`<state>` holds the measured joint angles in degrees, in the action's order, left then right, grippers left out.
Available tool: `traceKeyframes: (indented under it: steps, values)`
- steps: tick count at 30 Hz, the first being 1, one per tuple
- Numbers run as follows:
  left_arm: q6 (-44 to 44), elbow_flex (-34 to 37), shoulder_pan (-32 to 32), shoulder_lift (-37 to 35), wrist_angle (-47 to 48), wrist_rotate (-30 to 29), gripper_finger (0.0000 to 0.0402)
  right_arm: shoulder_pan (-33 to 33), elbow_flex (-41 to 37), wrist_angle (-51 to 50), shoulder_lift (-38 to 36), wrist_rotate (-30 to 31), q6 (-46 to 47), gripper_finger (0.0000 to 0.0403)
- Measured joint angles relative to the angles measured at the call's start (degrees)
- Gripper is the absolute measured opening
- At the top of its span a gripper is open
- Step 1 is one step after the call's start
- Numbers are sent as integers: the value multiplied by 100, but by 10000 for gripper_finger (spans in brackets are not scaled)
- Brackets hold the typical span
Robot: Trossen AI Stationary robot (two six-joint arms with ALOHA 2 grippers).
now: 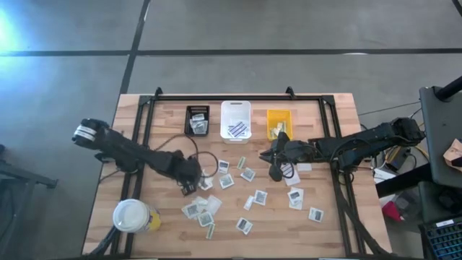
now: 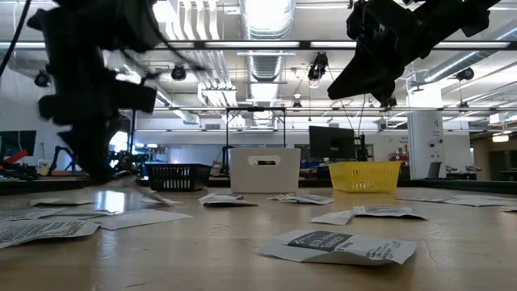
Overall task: Pick & Place First Aid Supplies
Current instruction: Put the towelette pack into the black basket
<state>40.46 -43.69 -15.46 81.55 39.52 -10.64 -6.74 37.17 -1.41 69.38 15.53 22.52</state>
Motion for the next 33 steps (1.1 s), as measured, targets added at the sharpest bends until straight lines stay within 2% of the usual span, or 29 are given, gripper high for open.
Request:
traceKeyframes:
  steps: [4,9,16,26,33]
  values:
    - [-12,16,271,-524,451,-426,0,0,0,0,0,-2,0,59]
    - [-357,-15,784,-1140,356,-996,0,-2,-7,0,0,-1,-1,59]
    - [-872,-50,1645,-1595,-54,-2196,0,-4,-20,0,0,0,0,59]
    - [-1824,-47,2535,-1342,-1269,-2427,0,-13,-76,-2,0,0,0,59]
    - [-2138,-47,2897,-1221,-1409,-2448,0,-39,-85,-6,0,-2,-201,59]
